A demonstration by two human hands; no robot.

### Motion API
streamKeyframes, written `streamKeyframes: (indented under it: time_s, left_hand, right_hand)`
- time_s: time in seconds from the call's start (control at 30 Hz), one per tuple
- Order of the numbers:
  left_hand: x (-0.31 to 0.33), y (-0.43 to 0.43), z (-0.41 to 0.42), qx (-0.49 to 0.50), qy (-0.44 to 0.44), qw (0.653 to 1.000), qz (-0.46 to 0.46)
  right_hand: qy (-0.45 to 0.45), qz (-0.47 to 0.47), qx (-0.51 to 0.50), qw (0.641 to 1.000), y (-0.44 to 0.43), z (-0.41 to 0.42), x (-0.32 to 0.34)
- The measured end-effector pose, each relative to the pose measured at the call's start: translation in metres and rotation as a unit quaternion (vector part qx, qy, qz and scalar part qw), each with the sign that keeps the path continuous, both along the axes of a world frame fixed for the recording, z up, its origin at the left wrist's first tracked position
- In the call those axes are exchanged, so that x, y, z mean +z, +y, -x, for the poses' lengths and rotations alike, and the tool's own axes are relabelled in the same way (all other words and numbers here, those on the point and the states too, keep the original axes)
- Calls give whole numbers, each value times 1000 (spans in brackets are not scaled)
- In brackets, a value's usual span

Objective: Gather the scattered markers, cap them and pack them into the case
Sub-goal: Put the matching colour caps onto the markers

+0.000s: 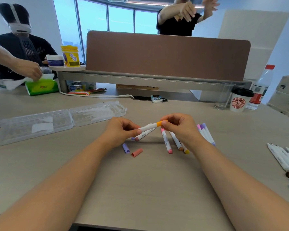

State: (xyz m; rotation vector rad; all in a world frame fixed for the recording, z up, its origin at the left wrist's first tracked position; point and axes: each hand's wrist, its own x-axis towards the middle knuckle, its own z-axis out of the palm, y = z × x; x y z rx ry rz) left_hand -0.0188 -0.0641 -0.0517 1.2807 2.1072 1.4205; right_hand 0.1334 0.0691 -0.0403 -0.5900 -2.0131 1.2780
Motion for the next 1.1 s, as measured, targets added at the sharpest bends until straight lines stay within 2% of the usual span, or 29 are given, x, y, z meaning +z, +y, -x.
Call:
streamKeyframes:
  time_s: [0.1,0.2,0.27,0.33,0.47,0.53,0.63,0.7,0.8,0.93,1.1]
  left_hand:
    - [-1,5,-6,9,-30,999,-37]
    - [0,11,-18,-2,-52,996,-76]
    - [-1,13,-22,-5,-55,994,-92]
    - [-1,13,-21,-17,-36,995,-86]
    - [-7,13,-10,-12,13,999,-46]
    - [-13,15,1,24,92,995,10]
    - [-17,17,11,7,248,959,137]
    - [-18,18,11,-24,298,936,187]
    - [-16,18,5,-22,370,905,207]
    - [-10,16,4,2,414,886,207]
    - [-7,13,4,32,374,901,217]
  right_hand:
    - [73,51,5,996,-3,2,-1]
    - [136,163,32,977,-8,11,-3]
    - [158,244,42,956,-9,14,-5]
    - [151,262,47,952,-8,14,-6]
    - [108,217,10,970,-6,14,-6]
    - [69,166,-36,983,-4,12,-5]
    - [-10,65,-57,996,-1,9,-8]
    - [-67,-2,-71,995,2,10,-12]
    - [-132,-90,-71,985,4,15,-19]
    - [-230,-152,-63,959,2,19,-25]
    - [-348,-251,-69,901,8,18,-26]
